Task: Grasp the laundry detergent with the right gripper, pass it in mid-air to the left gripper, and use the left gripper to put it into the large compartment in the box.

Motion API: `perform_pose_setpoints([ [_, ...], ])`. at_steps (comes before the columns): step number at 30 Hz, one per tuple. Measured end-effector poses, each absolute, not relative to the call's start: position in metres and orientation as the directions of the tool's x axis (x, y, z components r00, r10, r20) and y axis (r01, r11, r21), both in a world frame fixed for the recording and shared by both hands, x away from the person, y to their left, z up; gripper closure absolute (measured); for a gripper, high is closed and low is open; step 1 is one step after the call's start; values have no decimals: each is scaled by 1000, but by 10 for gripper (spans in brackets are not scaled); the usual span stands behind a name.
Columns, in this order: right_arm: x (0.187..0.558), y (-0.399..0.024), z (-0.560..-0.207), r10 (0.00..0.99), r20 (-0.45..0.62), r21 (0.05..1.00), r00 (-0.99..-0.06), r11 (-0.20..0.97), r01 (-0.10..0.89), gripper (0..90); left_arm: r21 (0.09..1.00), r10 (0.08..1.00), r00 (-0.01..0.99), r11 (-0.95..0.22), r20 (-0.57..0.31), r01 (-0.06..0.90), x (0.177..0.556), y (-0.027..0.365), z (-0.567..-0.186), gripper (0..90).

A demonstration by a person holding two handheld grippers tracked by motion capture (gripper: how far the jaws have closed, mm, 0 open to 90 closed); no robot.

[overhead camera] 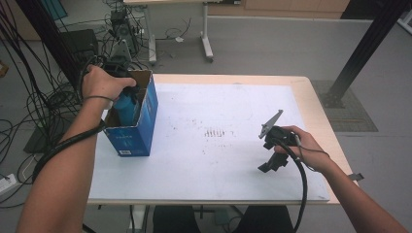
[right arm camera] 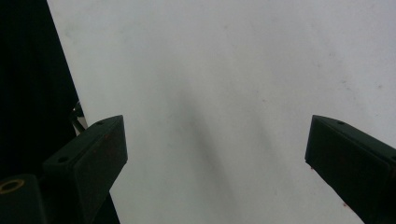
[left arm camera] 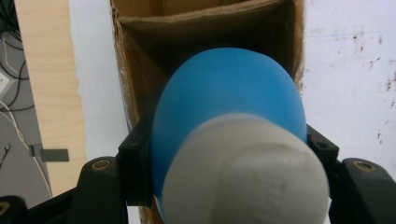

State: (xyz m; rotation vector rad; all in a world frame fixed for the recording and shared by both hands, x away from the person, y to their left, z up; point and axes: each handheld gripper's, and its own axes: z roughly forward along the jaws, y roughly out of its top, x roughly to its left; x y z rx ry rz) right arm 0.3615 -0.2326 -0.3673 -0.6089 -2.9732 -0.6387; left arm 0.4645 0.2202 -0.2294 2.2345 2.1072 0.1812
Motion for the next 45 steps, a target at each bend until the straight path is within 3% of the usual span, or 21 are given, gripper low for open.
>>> perform_pose_setpoints([
  [27,360,-234,-367,377,119,384,-918,836,393,56,89,999,41,-44,30,995,461,223,-270,374],
  [45,360,-233,-368,377,122,384,-918,835,394,56,95,999,42,-45,32,995,462,223,-271,373],
])
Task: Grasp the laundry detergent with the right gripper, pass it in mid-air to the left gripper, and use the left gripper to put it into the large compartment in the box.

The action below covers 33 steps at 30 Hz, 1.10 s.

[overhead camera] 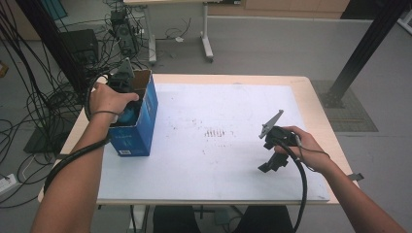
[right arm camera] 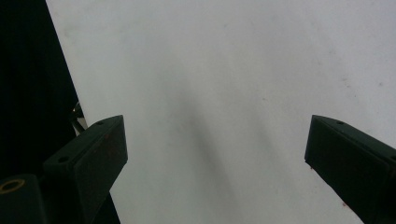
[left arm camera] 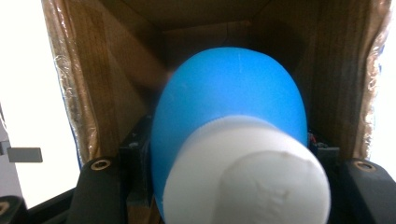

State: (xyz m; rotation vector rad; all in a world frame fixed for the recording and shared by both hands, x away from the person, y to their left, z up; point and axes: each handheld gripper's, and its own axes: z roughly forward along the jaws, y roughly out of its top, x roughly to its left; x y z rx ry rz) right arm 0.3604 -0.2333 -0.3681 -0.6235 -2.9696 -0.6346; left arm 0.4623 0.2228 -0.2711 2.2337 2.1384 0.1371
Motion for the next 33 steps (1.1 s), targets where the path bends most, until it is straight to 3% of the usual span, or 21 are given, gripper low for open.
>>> perform_pose_setpoints([
  [33,361,-233,-370,381,121,380,-917,835,397,54,85,999,34,-35,22,996,463,224,-272,372],
])
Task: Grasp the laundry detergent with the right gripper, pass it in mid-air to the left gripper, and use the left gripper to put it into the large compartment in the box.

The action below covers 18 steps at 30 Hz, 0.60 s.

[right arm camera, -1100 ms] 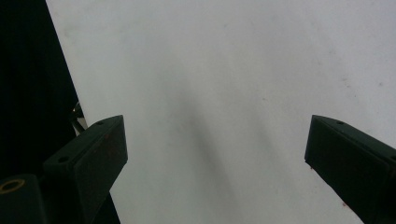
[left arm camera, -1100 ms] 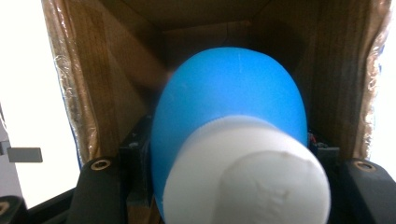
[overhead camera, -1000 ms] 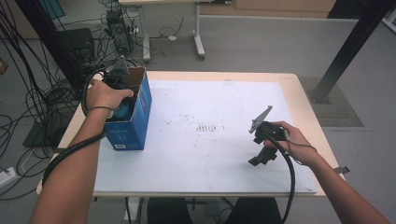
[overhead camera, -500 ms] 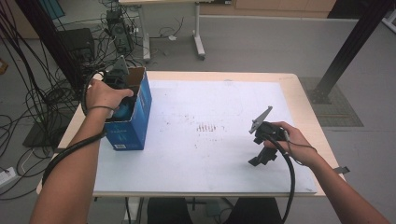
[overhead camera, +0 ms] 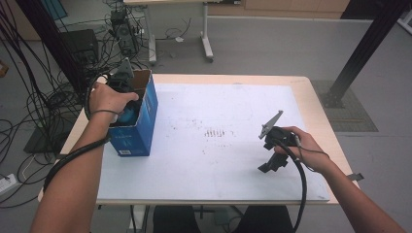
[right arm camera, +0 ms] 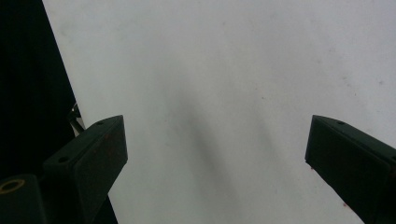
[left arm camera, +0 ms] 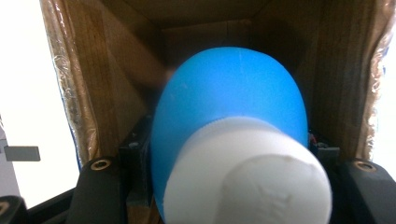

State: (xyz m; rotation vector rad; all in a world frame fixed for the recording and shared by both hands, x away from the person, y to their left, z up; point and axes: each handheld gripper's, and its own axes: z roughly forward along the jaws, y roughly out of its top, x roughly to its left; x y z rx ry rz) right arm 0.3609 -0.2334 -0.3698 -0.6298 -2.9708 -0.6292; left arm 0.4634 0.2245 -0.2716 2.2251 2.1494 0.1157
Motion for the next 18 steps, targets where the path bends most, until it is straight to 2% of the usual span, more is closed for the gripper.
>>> perform_pose_setpoints([
  [18,361,-234,-369,385,120,382,-915,833,400,54,84,999,34,-35,23,996,463,225,-272,372],
])
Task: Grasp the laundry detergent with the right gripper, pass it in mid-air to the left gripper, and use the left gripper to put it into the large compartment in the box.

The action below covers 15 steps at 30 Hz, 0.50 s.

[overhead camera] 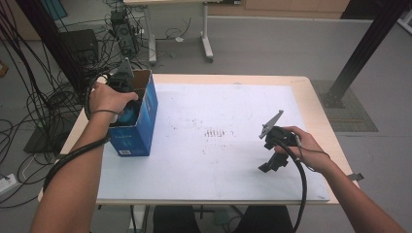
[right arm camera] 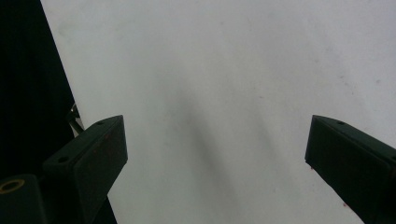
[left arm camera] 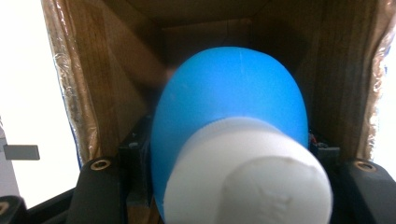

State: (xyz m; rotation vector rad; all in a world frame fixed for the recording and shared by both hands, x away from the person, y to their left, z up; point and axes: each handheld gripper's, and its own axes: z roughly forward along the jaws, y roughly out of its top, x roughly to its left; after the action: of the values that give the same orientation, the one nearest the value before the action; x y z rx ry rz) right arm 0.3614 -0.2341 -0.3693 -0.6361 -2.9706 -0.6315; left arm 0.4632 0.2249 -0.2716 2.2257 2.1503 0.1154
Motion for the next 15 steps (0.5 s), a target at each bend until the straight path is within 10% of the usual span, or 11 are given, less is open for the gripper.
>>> perform_pose_setpoints([
  [15,362,-234,-370,384,119,378,-915,835,400,54,79,999,33,-34,19,996,464,226,-272,371],
])
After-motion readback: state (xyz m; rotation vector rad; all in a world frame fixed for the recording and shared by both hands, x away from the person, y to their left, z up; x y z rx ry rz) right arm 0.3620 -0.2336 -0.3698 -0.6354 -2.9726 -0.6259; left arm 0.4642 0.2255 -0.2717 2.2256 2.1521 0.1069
